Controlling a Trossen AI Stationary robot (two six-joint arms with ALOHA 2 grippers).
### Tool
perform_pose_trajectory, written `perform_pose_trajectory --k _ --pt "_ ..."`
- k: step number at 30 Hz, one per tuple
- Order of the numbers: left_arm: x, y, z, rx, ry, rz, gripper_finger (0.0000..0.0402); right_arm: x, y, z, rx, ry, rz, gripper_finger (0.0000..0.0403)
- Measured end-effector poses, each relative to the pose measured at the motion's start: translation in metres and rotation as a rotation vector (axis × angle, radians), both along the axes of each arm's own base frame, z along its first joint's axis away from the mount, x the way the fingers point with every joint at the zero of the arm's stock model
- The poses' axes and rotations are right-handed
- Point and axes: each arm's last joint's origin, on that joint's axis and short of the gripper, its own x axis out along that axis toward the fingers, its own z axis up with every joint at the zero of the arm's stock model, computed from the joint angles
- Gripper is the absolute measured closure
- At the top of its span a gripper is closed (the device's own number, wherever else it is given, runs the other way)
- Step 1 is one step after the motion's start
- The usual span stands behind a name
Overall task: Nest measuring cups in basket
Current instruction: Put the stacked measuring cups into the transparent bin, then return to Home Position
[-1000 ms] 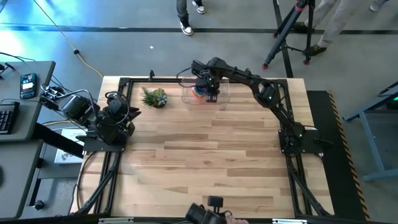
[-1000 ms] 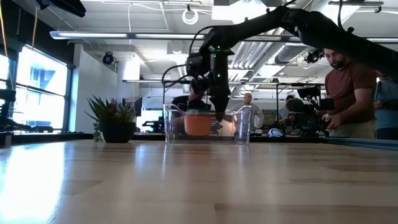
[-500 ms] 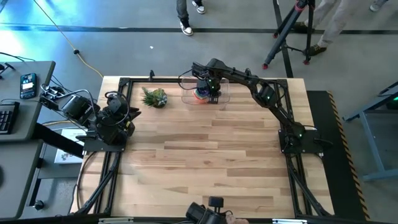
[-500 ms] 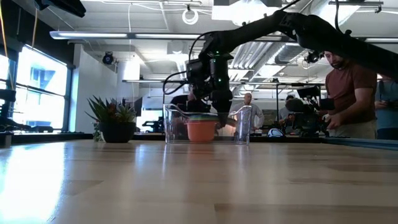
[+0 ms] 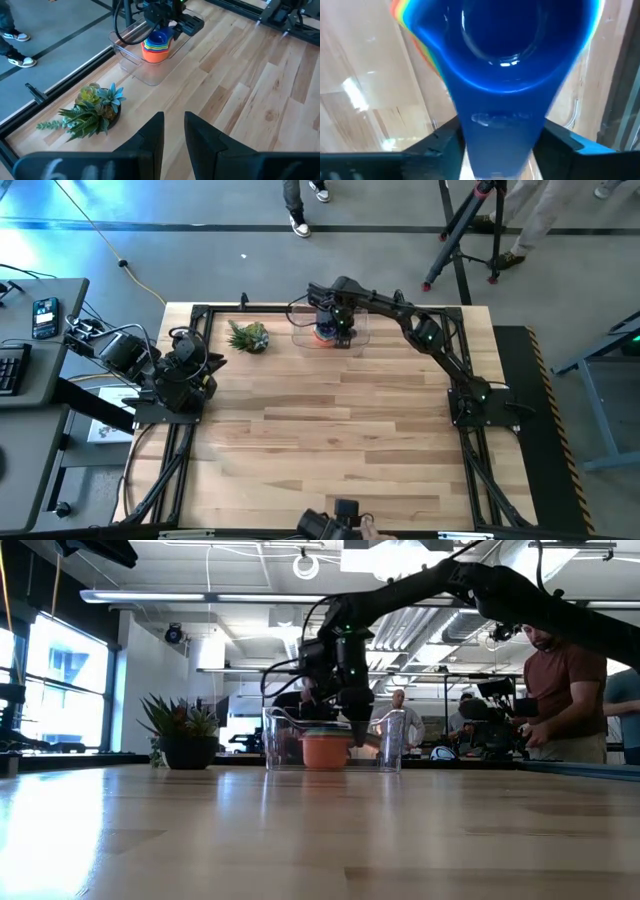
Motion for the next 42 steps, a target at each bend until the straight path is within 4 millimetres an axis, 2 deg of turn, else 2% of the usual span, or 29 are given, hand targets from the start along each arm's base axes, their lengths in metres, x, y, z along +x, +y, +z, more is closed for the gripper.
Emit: perform_pose_trajectory --k 3,7,14,18,24,32,38,42 --pt "0.0 0.0 0.0 0.0 0.0 0.0 0.0337 0.002 0.002 0.0 -0.003 -0.005 0.003 0.018" --pt "0.0 0.0 0.0 0.0 0.0 0.0 0.0337 0.004 0.003 0.001 -0.011 -0.019 -0.012 0.0156" --pt "0.0 0.0 0.0 0.0 0.0 0.0 0.0337 0.003 0.003 0.001 -0.017 -0.013 -0.015 0.0148" --pt "0.0 0.0 0.0 0.0 0.0 0.0 0.0337 0.001 0.004 0.012 -0.035 -0.022 -0.015 0.0147" --pt "0.0 0.0 0.0 -0.001 0.0 0.0 0.0337 -0.007 0.006 0.039 -0.086 -0.049 -0.032 0.0147" --pt "0.0 -0.001 0.0 -0.018 0.01 -0.013 0.0337 -0.027 0.016 0.088 -0.091 -0.129 -0.181 0.0146" --pt "-0.004 0.001 -0.001 -0.054 0.035 -0.042 0.0337 -0.042 0.034 0.136 0.01 -0.303 -0.321 0.0146" --pt "-0.011 0.003 -0.001 -0.076 0.034 -0.055 0.0337 -0.051 0.058 0.174 0.003 -0.448 -0.328 0.0146"
